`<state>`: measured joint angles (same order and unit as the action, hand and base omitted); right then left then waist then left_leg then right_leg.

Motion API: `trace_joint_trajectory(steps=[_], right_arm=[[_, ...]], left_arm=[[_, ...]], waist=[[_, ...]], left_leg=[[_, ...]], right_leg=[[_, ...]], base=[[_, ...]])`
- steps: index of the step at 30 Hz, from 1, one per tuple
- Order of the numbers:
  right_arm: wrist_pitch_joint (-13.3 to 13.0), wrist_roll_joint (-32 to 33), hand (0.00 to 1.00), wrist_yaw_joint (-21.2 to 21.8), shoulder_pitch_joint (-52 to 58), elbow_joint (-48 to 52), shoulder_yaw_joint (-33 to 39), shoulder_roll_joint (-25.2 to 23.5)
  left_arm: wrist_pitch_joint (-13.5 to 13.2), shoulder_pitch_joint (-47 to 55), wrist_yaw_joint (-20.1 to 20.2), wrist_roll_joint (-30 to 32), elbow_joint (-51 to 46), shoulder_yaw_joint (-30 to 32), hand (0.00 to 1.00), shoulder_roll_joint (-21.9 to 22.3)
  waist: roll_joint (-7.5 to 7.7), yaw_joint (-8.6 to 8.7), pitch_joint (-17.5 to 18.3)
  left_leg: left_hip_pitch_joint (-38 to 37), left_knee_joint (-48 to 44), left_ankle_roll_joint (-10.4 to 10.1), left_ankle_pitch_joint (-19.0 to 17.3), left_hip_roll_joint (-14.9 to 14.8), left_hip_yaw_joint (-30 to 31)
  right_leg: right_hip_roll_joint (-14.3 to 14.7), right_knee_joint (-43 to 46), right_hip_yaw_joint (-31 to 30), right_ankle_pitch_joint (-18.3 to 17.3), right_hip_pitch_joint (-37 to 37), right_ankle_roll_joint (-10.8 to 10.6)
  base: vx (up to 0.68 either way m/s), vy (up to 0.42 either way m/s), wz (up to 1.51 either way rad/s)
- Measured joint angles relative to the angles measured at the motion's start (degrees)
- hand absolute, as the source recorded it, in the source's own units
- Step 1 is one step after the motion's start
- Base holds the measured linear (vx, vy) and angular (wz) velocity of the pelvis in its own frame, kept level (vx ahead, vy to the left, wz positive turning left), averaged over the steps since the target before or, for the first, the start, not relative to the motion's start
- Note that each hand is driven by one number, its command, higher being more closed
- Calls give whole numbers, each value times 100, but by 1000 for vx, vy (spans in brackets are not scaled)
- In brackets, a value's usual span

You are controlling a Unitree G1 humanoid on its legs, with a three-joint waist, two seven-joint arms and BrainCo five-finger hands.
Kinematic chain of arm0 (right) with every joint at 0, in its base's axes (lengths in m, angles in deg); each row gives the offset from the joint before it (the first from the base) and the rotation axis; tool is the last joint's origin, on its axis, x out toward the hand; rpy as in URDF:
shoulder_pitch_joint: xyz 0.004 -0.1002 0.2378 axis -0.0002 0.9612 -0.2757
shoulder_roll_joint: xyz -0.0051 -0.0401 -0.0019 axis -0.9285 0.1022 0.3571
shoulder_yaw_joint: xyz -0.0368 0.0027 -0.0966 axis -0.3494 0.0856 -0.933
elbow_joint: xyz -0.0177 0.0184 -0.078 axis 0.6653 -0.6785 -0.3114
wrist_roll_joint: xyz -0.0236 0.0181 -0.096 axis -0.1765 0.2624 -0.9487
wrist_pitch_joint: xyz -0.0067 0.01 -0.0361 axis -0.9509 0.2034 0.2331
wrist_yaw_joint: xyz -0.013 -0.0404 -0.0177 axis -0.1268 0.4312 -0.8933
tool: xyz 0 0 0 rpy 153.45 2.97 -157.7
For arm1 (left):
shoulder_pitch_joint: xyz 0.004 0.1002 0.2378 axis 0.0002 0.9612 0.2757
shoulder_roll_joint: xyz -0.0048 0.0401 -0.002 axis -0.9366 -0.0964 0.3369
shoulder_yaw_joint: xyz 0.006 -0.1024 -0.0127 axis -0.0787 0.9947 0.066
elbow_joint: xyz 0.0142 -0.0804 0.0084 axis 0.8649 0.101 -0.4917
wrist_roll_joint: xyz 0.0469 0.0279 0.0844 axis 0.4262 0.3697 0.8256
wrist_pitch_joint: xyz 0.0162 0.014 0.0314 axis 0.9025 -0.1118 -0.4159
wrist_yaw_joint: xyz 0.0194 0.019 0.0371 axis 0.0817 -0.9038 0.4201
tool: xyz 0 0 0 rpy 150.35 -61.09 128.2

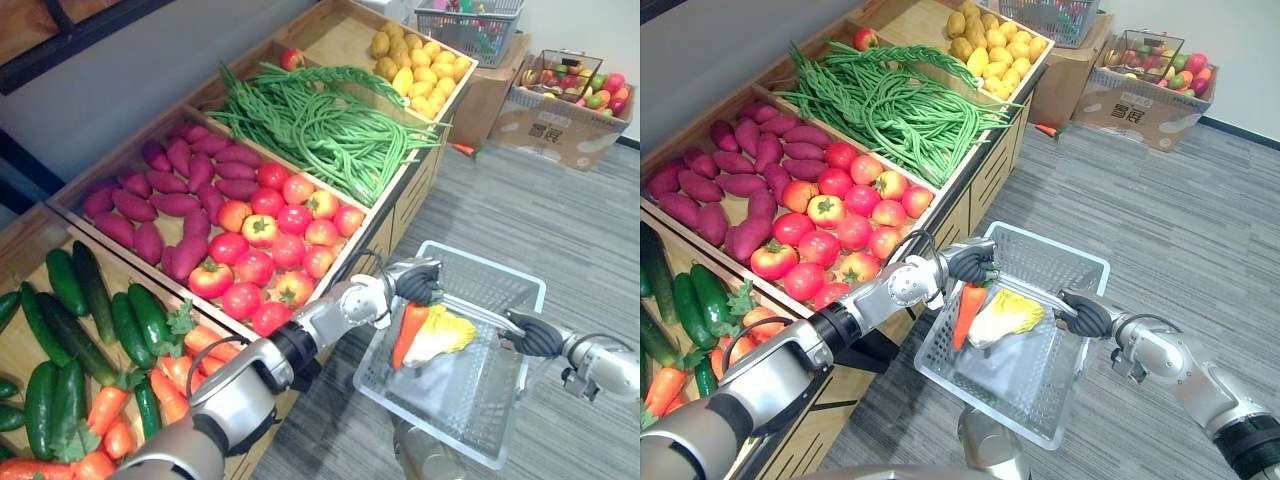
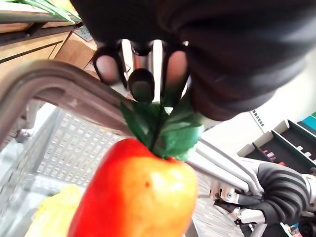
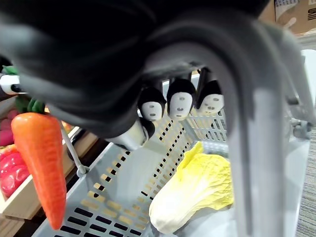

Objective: Pick vegetable in the basket

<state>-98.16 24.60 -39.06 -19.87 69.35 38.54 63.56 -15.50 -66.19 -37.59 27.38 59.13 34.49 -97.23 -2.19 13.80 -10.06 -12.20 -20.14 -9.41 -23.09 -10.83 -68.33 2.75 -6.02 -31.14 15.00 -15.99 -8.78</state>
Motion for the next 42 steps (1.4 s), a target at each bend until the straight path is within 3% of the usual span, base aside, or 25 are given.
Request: trace_joint_trajectory(steps=[7, 8, 26, 42], right_arm=[[0, -1, 100, -1, 0, -15, 12, -4], [0, -1, 100, -1, 0, -15, 11, -4], [92, -110, 100, -35, 41, -199, 440, -234], [148, -338, 100, -140, 270, -610, 968, -299]], left_arm=[[1, 56, 247, -283, -404, -220, 100, 157], [1, 56, 252, -283, -404, -230, 0, 157], [24, 284, 635, -968, -1452, -598, 0, 508], [75, 329, 901, -1410, -2627, -821, 0, 344]], waist=[[14, 13, -9], [16, 13, -9], [15, 9, -8], [-19, 0, 13]], left_leg=[[32, 2, 24, -12, -12, 158], [35, 1, 24, -12, -12, 160], [108, -11, 69, -33, 9, 596], [216, -50, 132, -48, 3, 962]], right_leg=[[-58, 0, 146, -17, 42, 17], [-59, 0, 148, -17, 40, 16], [-207, 0, 471, -52, 167, 10], [-338, 0, 770, -82, 245, 48]], base=[[71, 11, 9], [138, 15, 8], [39, 1, 10], [31, -3, 10]])
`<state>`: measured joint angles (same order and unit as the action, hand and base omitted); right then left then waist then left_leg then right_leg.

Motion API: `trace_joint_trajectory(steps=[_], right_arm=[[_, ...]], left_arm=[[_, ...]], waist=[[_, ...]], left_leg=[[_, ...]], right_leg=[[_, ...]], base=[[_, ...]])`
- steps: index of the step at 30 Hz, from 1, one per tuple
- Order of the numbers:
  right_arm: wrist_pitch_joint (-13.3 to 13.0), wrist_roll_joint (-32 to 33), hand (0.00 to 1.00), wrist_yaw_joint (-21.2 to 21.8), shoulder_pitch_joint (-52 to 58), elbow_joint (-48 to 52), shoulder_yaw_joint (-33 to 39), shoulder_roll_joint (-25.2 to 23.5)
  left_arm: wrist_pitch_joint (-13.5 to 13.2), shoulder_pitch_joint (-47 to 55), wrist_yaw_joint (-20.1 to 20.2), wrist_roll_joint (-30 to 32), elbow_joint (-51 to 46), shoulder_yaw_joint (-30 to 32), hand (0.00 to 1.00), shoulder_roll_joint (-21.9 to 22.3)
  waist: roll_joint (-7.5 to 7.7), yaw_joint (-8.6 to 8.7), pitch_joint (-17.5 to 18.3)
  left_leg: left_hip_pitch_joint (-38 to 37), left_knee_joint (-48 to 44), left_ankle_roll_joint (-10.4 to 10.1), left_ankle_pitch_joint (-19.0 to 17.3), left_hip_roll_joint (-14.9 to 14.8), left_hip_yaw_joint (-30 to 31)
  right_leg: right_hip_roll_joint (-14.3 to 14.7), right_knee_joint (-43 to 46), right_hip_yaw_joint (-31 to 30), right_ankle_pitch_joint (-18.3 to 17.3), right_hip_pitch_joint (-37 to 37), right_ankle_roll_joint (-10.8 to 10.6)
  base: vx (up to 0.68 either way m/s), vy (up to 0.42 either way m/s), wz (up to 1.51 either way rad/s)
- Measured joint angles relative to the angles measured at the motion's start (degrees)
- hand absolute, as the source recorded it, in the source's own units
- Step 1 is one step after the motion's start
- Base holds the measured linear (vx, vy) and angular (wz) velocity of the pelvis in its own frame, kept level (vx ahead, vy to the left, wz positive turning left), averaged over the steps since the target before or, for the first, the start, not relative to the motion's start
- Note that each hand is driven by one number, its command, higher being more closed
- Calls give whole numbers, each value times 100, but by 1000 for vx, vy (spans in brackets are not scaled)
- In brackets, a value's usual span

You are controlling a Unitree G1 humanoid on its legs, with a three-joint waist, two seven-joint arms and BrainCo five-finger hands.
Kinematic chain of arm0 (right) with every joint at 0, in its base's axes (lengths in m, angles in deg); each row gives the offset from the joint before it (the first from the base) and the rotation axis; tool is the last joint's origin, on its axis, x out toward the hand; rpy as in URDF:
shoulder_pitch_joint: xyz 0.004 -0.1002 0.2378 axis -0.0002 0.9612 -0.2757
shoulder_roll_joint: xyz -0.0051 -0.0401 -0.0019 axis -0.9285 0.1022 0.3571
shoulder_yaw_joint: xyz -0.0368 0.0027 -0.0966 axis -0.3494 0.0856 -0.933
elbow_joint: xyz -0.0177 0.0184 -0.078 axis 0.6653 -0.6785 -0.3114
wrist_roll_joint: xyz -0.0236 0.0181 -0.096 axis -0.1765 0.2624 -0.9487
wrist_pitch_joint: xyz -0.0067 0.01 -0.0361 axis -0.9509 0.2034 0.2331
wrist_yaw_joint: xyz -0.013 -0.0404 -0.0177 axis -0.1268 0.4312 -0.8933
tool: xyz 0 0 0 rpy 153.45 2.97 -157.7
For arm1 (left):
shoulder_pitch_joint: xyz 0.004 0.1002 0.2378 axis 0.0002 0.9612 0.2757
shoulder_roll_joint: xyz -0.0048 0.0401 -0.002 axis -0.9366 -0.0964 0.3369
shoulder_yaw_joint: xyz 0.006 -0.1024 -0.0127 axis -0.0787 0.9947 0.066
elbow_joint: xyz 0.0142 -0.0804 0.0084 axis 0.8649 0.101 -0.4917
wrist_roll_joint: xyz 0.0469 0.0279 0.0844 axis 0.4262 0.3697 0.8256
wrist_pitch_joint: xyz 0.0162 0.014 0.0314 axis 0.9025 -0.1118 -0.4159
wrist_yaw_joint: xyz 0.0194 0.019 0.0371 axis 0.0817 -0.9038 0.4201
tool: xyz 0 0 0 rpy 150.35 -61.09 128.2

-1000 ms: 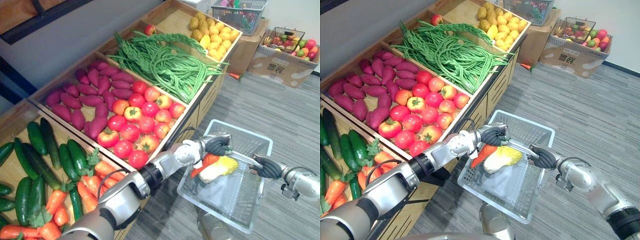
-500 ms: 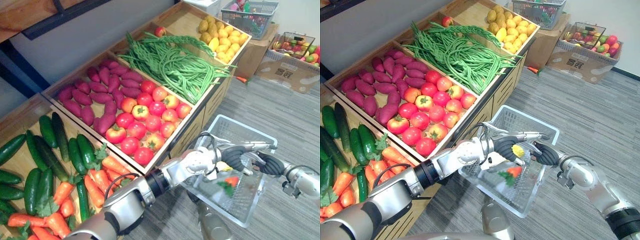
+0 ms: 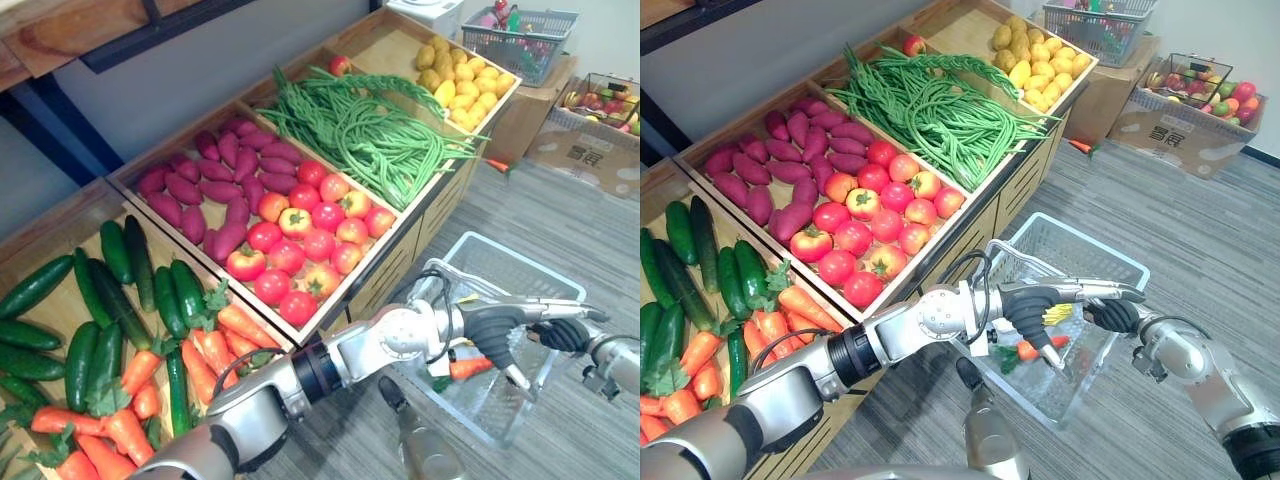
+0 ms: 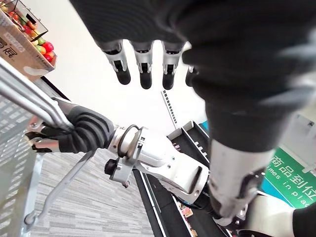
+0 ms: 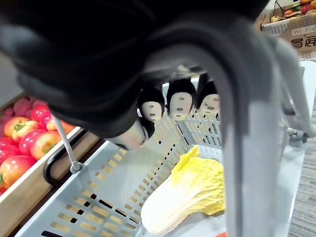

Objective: Pick vegetable in the basket

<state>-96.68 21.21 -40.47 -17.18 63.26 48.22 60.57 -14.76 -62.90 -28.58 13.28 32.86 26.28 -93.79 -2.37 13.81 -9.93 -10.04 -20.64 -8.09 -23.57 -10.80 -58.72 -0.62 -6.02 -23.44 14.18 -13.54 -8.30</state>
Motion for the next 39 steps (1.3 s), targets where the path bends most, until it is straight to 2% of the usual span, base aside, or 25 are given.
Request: trace_joint_trajectory(steps=[5, 9, 13, 17, 18, 21, 22, 24, 26, 29, 32, 34, 36, 39], right_arm=[[76, -72, 100, -61, 177, -320, 303, -207], [172, -277, 100, -123, 400, -710, 733, -486], [322, -466, 100, -157, 498, -1170, 1079, -728], [460, -481, 100, -325, 669, -1706, 1562, -1142], [477, -484, 100, -390, 673, -1858, 1649, -1208], [549, -501, 100, -648, 668, -2487, 2091, -1473], [604, -497, 100, -760, 667, -2718, 2278, -1604], [713, -441, 100, -917, 655, -3055, 2597, -1779], [755, -434, 100, -1004, 631, -3329, 2913, -1926], [844, -339, 100, -1162, 617, -3714, 3320, -2224], [978, -223, 100, -1288, 632, -3835, 3781, -2738], [1029, -105, 100, -1454, 582, -4185, 4179, -3042], [1082, -103, 100, -1507, 551, -4273, 4326, -3114], [1102, 135, 100, -1672, 466, -4626, 4717, -3199]], left_arm=[[-2, 93, -1, -223, -505, 41, 0, -343], [-22, 501, -32, -224, -1210, 428, 0, -817], [-66, 929, -256, -215, -1807, 1102, 0, -1225], [-94, 1460, -498, -141, -2441, 1913, 0, -1678], [-105, 1598, -534, -109, -2547, 2110, 0, -1772], [-115, 2132, -772, 39, -2939, 2869, 0, -1980], [-118, 2315, -912, 127, -3101, 3127, 0, -2042], [-126, 2625, -1085, 308, -3358, 3558, 0, -2058], [-128, 2917, -1179, 382, -3460, 3872, 0, -2035], [-73, 3245, -1378, 730, -3464, 4274, 0, -2009], [52, 3711, -1519, 1047, -3460, 4963, 0, -1667], [215, 4035, -1694, 1315, -3459, 5428, 0, -1396], [269, 4197, -1758, 1422, -3454, 5595, 0, -1277], [513, 4560, -2056, 1680, -3325, 6116, 0, -825]], waist=[[-40, -8, 37], [-107, -116, 91], [-161, -177, 240], [-109, -331, 330], [-166, -332, 409], [-144, -409, 437], [-124, -491, 471], [-89, -637, 492], [-83, -668, 508], [-34, -807, 573], [94, -846, 698], [205, -990, 750], [238, -1044, 769], [245, -1126, 781]], left_leg=[[85, -15, 71, 19, 6, 324], [118, -41, 118, 41, 14, 571], [290, -40, 206, 90, 74, 876], [380, -26, 297, 144, 131, 1180], [427, -32, 323, 159, 140, 1284], [526, -50, 397, 201, 195, 1667], [605, -49, 433, 222, 224, 1802], [765, -25, 498, 268, 312, 2063], [899, 30, 548, 361, 397, 2346], [1081, 102, 581, 492, 470, 2712], [1198, 306, 603, 717, 586, 3170], [1304, 434, 605, 849, 626, 3477], [1325, 507, 604, 898, 665, 3602], [1402, 675, 609, 1053, 758, 3922]], right_leg=[[-120, 0, 268, -26, 92, 39], [-215, -1, 479, -40, 200, 46], [-372, -1, 741, -41, 213, 47], [-508, -1, 995, -47, 306, 57], [-553, -1, 1100, -61, 325, 79], [-701, -2, 1449, -93, 472, 126], [-761, -2, 1579, -100, 482, 135], [-912, -2, 1918, -112, 492, 156], [-1032, -1, 2202, -136, 527, 195], [-1141, 0, 2571, -151, 608, 215], [-1254, 1, 3040, -154, 699, 219], [-1287, 1, 3359, -188, 791, 227], [-1316, 2, 3484, -253, 829, 266], [-1391, 14, 3815, -311, 906, 221]], base=[[20, -16, 28], [11, -24, 32], [-1, -22, 36], [-11, -25, 35], [-20, -20, 60], [-24, -1, 63], [-32, 3, 49], [-48, 11, 64], [-28, 15, 82], [-1, -5, 73], [31, -41, 77], [8, -66, 67], [4, -47, 52], [11, -41, 56]])
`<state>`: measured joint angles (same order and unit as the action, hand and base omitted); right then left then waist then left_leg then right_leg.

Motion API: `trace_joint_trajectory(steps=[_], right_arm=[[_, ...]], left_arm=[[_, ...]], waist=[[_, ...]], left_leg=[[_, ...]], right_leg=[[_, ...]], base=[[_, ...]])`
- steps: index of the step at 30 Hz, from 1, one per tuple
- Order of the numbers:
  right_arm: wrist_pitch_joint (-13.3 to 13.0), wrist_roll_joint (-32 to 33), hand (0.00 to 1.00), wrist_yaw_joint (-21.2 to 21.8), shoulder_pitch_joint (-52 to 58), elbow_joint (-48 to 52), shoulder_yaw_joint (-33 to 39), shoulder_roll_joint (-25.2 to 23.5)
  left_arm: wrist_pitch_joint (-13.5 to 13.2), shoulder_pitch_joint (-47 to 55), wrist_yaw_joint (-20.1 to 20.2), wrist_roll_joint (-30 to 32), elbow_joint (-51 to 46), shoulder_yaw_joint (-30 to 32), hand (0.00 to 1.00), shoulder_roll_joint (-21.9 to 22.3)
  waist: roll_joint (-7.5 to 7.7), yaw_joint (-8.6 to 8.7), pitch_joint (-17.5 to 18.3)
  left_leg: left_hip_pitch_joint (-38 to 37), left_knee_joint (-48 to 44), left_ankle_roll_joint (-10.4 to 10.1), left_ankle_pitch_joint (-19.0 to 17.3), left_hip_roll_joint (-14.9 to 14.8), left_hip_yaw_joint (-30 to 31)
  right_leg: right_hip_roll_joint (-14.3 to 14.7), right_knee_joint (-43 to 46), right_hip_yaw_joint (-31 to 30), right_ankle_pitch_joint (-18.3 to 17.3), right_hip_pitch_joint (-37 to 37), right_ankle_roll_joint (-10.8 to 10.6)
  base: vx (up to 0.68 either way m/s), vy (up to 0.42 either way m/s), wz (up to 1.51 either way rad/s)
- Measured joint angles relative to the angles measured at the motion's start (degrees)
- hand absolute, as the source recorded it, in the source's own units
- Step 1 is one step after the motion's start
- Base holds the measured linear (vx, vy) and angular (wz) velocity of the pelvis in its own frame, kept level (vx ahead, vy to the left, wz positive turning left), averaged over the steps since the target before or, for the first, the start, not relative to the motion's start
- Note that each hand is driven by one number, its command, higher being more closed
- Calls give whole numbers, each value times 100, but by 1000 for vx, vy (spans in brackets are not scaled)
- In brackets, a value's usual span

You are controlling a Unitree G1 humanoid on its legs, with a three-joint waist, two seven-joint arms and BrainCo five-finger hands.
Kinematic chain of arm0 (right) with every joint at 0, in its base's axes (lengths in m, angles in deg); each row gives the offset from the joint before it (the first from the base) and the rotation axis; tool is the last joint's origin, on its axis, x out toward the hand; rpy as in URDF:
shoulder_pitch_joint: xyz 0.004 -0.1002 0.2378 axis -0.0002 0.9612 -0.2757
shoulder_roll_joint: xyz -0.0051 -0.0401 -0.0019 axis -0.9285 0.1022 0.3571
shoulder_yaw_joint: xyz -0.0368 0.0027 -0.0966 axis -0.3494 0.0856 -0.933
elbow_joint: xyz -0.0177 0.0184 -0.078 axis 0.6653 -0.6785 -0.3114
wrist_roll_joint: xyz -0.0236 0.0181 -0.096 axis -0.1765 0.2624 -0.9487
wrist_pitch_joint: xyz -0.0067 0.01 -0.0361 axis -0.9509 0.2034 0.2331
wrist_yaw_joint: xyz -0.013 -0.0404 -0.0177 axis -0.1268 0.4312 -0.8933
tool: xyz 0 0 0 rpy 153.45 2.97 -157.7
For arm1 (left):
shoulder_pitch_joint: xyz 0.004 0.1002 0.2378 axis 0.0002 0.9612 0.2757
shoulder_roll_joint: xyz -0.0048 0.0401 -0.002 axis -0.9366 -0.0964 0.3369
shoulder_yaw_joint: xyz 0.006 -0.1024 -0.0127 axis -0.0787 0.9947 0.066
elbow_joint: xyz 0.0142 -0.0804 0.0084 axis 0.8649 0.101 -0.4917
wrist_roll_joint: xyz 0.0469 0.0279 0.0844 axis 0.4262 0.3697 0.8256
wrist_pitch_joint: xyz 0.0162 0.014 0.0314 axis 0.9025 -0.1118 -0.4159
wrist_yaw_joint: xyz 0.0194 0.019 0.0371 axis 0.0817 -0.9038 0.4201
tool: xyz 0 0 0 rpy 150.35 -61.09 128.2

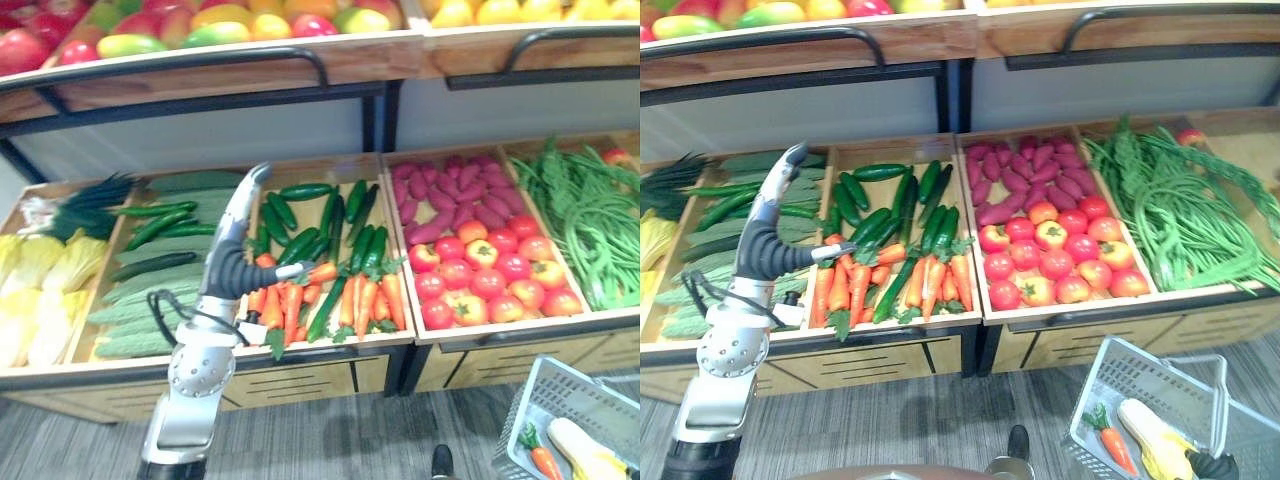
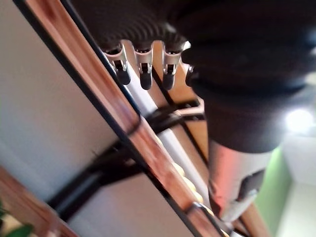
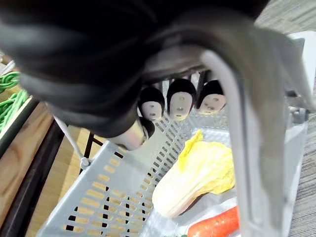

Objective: Pick vegetable in the basket

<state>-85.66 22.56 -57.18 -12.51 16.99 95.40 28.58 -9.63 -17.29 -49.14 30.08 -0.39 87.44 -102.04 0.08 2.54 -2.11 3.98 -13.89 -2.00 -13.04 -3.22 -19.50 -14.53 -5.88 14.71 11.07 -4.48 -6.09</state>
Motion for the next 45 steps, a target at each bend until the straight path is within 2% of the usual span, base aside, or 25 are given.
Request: trace_joint_trajectory(steps=[2, 4, 7, 9, 11, 14, 16, 17, 19, 21, 23, 25, 28, 31, 34, 37, 42, 45], right_arm=[[2, 149, 100, -118, -25, -74, 230, -163], [11, 188, 100, -215, -40, -77, 266, -298], [39, 207, 100, -322, -133, -63, 264, -601], [58, 207, 100, -379, -120, -59, 265, -803], [67, 208, 100, -436, -73, -19, 264, -983], [92, 211, 100, -453, 96, 88, 203, -1205], [102, 211, 100, -456, 128, 252, 197, -1333], [103, 211, 100, -458, 169, 292, 184, -1376], [103, 212, 100, -491, 196, 297, 176, -1416], [103, 212, 100, -570, 186, 284, 154, -1419], [102, 211, 100, -603, 139, 148, 100, -1396], [102, 211, 100, -623, 125, 11, 36, -1371], [102, 204, 100, -624, 77, -238, -31, -1272], [102, 199, 100, -648, 65, -285, -259, -1252], [100, 196, 100, -663, 57, -286, -440, -1232], [83, 195, 100, -700, -8, -285, -695, -1223], [63, 198, 100, -699, -24, -285, -728, -1223], [51, 202, 100, -692, -94, -285, -804, -1222]], left_arm=[[212, 197, -235, 31, 287, 450, 0, 274], [418, 364, -448, 55, 583, 849, 0, 512], [781, 542, -912, 199, 1088, 1542, 0, 861], [935, 665, -1143, 242, 1213, 1757, 0, 989], [945, 784, -1303, 380, 1592, 1992, 0, 1053], [1122, 834, -1458, 323, 2704, 2616, 0, 1157], [1182, 841, -1625, 158, 3465, 2937, 0, 1156], [1214, 841, -1728, 112, 4028, 3141, 0, 1161], [1281, 846, -1795, -34, 4851, 3412, 0, 1159], [1265, 833, -1797, -109, 5745, 3614, 0, 1129], [1261, 842, -1571, -342, 7373, 4006, 0, 1075], [1262, 850, -1342, -522, 7868, 4025, 0, 1078], [1256, 877, -896, -547, 8056, 3811, 0, 1077], [1225, 921, -563, -389, 8062, 2868, 0, 1086], [1100, 867, -379, -264, 8179, 2347, 0, 1119], [1036, 839, -292, -297, 8276, 1902, 0, 1143], [986, 830, -231, -331, 8272, 1414, 0, 1143], [973, 839, -166, -504, 8263, 1103, 0, 1112]], waist=[[7, -121, 1], [15, -127, 15], [110, -164, 78], [194, -181, 133], [240, -225, 193], [333, -257, 356], [282, -249, 398], [344, -250, 379], [328, -245, 440], [307, -231, 454], [295, -114, 462], [297, -111, 462], [288, -106, 454], [262, -75, 441], [241, -61, 421], [234, 54, 385], [231, 45, 301], [215, 50, 81]], left_leg=[[15, 123, -3, 114, 12, 140], [-11, 238, -16, 195, 16, 272], [-22, 443, -46, 343, -4, 382], [-28, 500, -73, 392, -26, 444], [-116, 590, -84, 429, -40, 451], [-160, 696, -73, 459, -42, 451], [-249, 791, -103, 472, -31, 448], [-312, 832, -107, 475, -33, 447], [-331, 890, -125, 493, -29, 463], [-340, 939, -125, 499, -19, 474], [-433, 1102, -162, 567, -2, 509], [-465, 1154, -168, 583, -3, 525], [-536, 1175, -147, 601, 5, 531], [-557, 1174, -140, 606, 28, 504], [-613, 1191, -144, 602, 38, 458], [-627, 1186, -148, 598, 36, 440], [-732, 1189, -155, 594, 20, 394], [-896, 941, -197, 390, -54, 216]], right_leg=[[4, 6, 134, -27, 24, -17], [15, 13, 272, -55, 96, -53], [66, 7, 397, -75, 98, -53], [92, 7, 462, -90, 120, -46], [110, -3, 506, -106, 183, -41], [112, -1, 554, -153, 205, -41], [110, -7, 574, -176, 256, -6], [115, -8, 593, -206, 296, 36], [118, -10, 622, -236, 303, 42], [117, -13, 635, -273, 296, 37], [127, -14, 650, -317, 315, -4], [137, -14, 660, -320, 325, -5], [142, -14, 650, -318, 381, -16], [131, -15, 602, -309, 365, -30], [132, -15, 545, -309, 371, -29], [133, -15, 519, -313, 371, -24], [148, -14, 460, -313, 419, -24], [164, 359, 246, -548, 419, -62]], base=[[19, -51, 37], [27, -60, 36], [19, -50, 17], [18, -54, 15], [14, -44, 8], [0, -14, 4], [0, 0, 0], [0, 0, 0], [9, -3, 2], [10, -3, 3], [56, -8, 3], [69, -2, 3], [45, 9, -1], [26, 13, -5], [4, 4, -9], [-14, -7, -5], [-11, -14, -6], [-36, -11, -30]])
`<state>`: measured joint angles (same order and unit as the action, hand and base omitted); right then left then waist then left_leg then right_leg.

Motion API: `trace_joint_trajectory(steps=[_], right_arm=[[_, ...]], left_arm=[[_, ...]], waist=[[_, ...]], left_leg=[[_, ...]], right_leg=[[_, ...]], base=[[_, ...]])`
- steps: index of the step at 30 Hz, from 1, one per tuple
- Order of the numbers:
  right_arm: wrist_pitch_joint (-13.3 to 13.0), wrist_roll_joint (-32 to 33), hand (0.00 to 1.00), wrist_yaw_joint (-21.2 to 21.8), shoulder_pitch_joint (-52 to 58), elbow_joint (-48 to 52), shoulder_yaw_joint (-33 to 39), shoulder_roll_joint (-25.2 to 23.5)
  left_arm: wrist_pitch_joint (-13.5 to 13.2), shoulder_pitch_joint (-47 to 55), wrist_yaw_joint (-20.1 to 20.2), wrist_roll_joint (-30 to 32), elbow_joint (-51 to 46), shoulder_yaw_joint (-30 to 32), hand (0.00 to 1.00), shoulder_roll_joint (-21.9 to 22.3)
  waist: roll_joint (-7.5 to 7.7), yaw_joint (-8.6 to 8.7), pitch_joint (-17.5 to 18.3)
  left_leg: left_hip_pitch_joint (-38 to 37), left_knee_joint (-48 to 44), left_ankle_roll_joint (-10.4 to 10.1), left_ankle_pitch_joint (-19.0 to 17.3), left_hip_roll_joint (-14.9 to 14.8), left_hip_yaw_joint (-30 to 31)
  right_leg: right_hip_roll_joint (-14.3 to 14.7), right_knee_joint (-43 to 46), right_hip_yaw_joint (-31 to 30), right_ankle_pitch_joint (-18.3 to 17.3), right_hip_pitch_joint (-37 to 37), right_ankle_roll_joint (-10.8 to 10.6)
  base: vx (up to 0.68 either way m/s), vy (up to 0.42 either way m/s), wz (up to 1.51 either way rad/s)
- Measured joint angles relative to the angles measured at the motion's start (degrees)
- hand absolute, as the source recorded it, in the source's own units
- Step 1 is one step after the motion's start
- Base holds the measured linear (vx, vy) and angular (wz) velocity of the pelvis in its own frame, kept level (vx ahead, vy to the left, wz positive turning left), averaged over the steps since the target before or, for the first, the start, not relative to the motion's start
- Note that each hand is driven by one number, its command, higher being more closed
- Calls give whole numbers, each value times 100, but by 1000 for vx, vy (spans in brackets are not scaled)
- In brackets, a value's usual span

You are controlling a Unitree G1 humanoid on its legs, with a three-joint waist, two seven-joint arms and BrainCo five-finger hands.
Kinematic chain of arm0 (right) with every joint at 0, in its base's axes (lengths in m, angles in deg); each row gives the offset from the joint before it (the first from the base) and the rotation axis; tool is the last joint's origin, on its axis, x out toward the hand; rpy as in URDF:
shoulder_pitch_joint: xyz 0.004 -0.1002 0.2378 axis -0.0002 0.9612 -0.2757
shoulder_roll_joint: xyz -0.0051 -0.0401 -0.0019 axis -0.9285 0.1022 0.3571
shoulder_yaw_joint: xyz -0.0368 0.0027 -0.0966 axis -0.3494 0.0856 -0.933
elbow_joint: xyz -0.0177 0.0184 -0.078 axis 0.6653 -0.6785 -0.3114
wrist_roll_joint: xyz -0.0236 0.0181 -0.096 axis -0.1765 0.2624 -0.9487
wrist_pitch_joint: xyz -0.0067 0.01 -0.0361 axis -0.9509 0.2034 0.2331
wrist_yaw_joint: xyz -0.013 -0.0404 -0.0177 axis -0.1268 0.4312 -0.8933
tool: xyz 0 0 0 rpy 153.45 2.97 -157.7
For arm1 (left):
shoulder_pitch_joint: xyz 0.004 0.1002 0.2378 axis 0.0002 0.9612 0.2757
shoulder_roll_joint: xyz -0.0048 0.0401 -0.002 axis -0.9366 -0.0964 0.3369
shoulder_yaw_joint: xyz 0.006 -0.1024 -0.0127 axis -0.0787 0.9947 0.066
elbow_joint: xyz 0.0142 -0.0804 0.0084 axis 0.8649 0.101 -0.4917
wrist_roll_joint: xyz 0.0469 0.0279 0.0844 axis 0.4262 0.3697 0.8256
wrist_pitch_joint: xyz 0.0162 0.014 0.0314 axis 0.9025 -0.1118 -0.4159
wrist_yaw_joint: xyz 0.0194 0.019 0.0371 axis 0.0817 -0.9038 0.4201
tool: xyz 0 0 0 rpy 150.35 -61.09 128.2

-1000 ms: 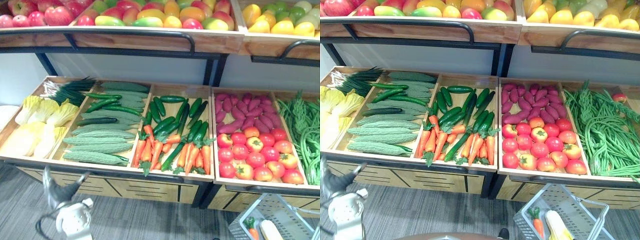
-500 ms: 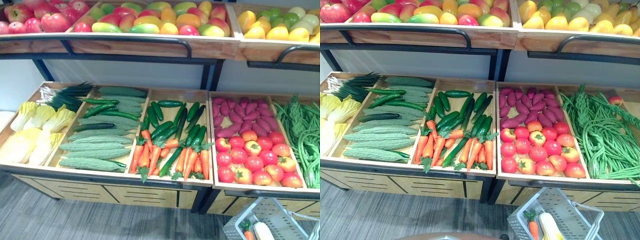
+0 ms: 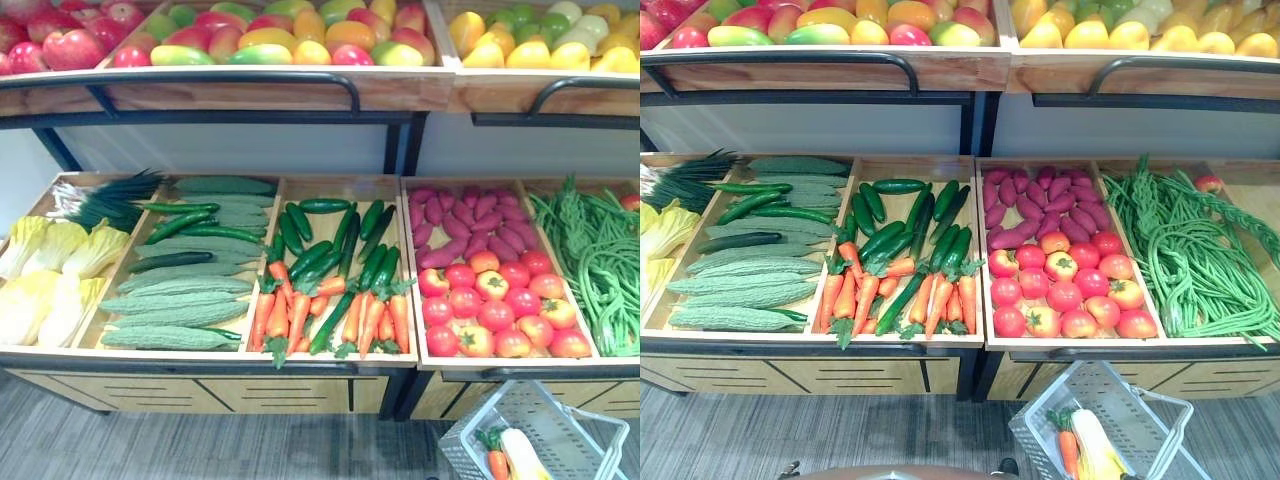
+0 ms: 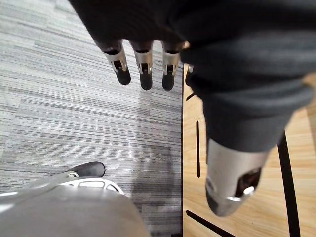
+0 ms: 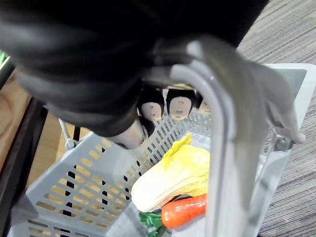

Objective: Pick vegetable in the basket

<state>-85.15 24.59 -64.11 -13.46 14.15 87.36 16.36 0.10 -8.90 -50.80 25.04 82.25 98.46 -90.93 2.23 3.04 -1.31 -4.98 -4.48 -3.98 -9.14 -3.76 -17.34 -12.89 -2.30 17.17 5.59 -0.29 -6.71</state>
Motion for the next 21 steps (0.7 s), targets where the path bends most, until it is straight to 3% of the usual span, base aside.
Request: trace_joint_trajectory(steps=[2, 6, 8, 9, 10, 11, 12, 13, 17, 19, 21], right_arm=[[-19, -1, 100, 9, -17, 2, -83, -5], [-87, -3, 100, 44, -258, 55, -149, -127], [-76, -1, 100, 50, -451, 70, -205, -254], [-63, 0, 100, 48, -537, 63, -234, -249], [-48, 2, 100, 48, -785, 59, -295, -222], [-52, 2, 100, 40, -917, 61, -344, -224], [-52, 2, 100, 36, -986, 48, -377, -231], [-62, 1, 100, -13, -1040, 46, -445, -230], [-85, -24, 100, -30, -1279, 37, -933, -217], [-94, -62, 100, -30, -1333, 37, -1175, -214], [-100, -112, 100, -21, -1308, 37, -1524, -200]], left_arm=[[-8, -59, -6, -53, -9, -140, 0, -34], [-77, -147, -48, -46, -11, -596, 0, -222], [-105, -219, -24, -44, -43, -737, 0, -323], [-107, -252, -23, -43, -25, -737, 0, -265], [-139, -345, -18, -44, -125, -811, 0, -105], [-193, -346, -9, -46, -234, -903, 0, -88], [-217, -346, 3, -50, -270, -925, 0, -134], [-218, -284, 7, -54, -280, -936, 0, -162], [-214, -280, -13, -51, -230, -891, 0, -287], [-224, -290, -12, -47, -231, -892, 0, -287], [-221, -294, -12, -48, -222, -882, 0, -246]], waist=[[-14, -5, -88], [66, 3, -147], [139, 12, -221], [39, -19, -284], [-348, -68, -530], [-406, -23, -673], [-335, -33, -716], [-213, -117, -714], [42, -225, -619], [50, -217, -599], [-3, -232, -556]], left_leg=[[100, -445, 1, -263, -123, -106], [553, -1075, 66, -640, -212, -579], [706, -1233, 301, -665, -177, -1054], [689, -1098, 359, -628, -282, -1223], [544, -894, 387, -520, -570, -1537], [361, -733, 406, -449, -630, -1709], [201, -552, 449, -381, -575, -2081], [38, -476, 453, -371, -490, -2495], [9, -671, 459, -374, -536, -3497], [0, -810, 458, -374, -623, -3850], [-2, -1203, 455, -376, -891, -4370]], right_leg=[[-8, 440, -140, -174, -178, -3], [-24, 519, -670, 0, -711, -148], [1, -37, -856, 155, -813, 211], [25, -92, -501, -284, -765, 443], [74, 1093, 190, -451, -1019, 707], [2, 2116, 495, -632, -1132, 840], [-186, 3131, 760, -835, -1076, 918], [-354, 3737, 840, -1039, -846, 900], [-555, 3591, 1155, -1260, -470, 713], [-627, 3412, 1289, -1299, -504, 589], [-432, 2863, 1455, -1457, -534, 334]], base=[[-73, 19, -32], [-72, 62, -58], [-129, 91, -81], [-160, 112, -117], [-92, 134, -114], [-38, 195, -142], [23, 153, -151], [11, 83, -151], [25, -40, -149], [28, -118, -123], [74, -237, -139]])
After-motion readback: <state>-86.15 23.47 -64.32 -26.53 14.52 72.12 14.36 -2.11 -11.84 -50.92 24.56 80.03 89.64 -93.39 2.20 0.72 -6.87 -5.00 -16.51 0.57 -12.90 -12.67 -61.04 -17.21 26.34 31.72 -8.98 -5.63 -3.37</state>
